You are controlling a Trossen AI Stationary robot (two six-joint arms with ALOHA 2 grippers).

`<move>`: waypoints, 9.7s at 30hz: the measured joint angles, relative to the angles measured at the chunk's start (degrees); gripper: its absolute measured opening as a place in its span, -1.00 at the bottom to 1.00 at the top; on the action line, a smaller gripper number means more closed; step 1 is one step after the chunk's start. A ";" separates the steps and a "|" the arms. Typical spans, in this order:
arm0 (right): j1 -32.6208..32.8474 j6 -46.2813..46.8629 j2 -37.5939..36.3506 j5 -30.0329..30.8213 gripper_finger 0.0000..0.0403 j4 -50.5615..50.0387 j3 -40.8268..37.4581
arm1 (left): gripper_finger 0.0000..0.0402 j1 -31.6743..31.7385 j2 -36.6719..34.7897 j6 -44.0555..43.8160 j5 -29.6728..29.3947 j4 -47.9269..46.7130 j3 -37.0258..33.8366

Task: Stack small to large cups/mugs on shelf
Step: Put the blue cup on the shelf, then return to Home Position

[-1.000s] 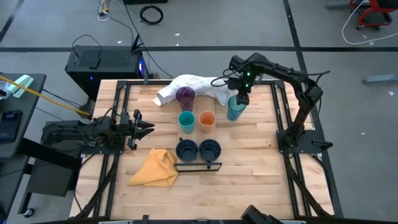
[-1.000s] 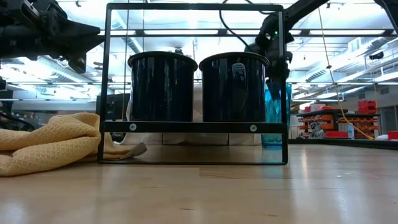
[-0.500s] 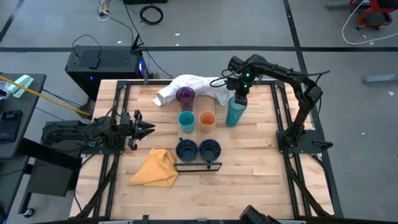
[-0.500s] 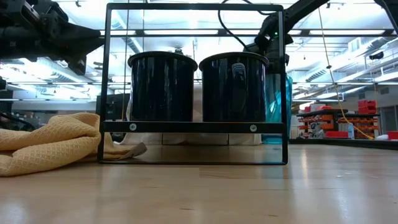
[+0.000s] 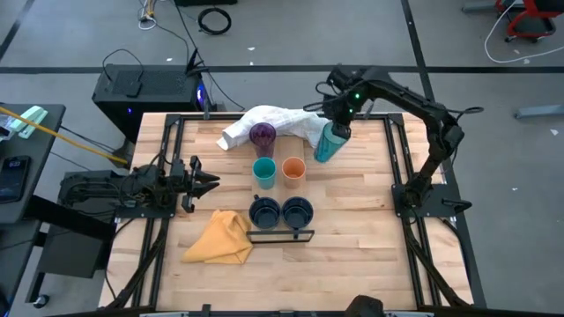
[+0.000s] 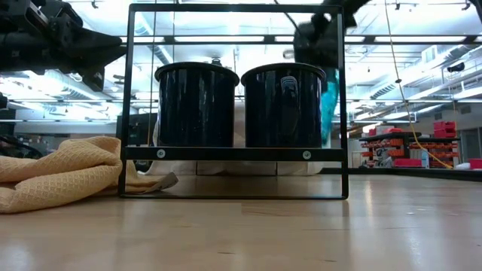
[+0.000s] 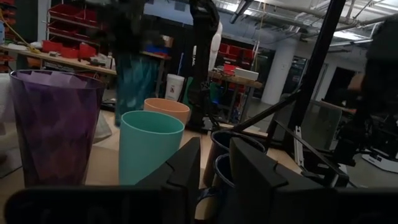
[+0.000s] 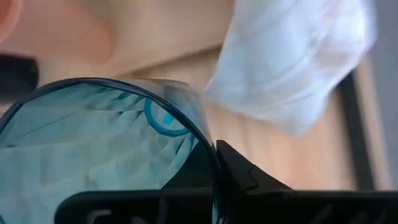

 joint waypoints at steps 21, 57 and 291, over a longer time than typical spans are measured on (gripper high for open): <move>11.08 42.58 0.67 21.33 -0.98 -8.30 11.59 | -0.55 0.00 -0.01 0.30 0.00 0.13 0.01; 15.68 58.90 6.52 21.43 -0.98 -7.34 11.56 | -0.53 0.02 0.00 -0.09 1.55 0.48 0.00; 40.38 57.78 -21.44 38.45 -0.32 13.23 14.61 | -0.50 0.02 -0.02 -0.44 1.99 0.39 0.02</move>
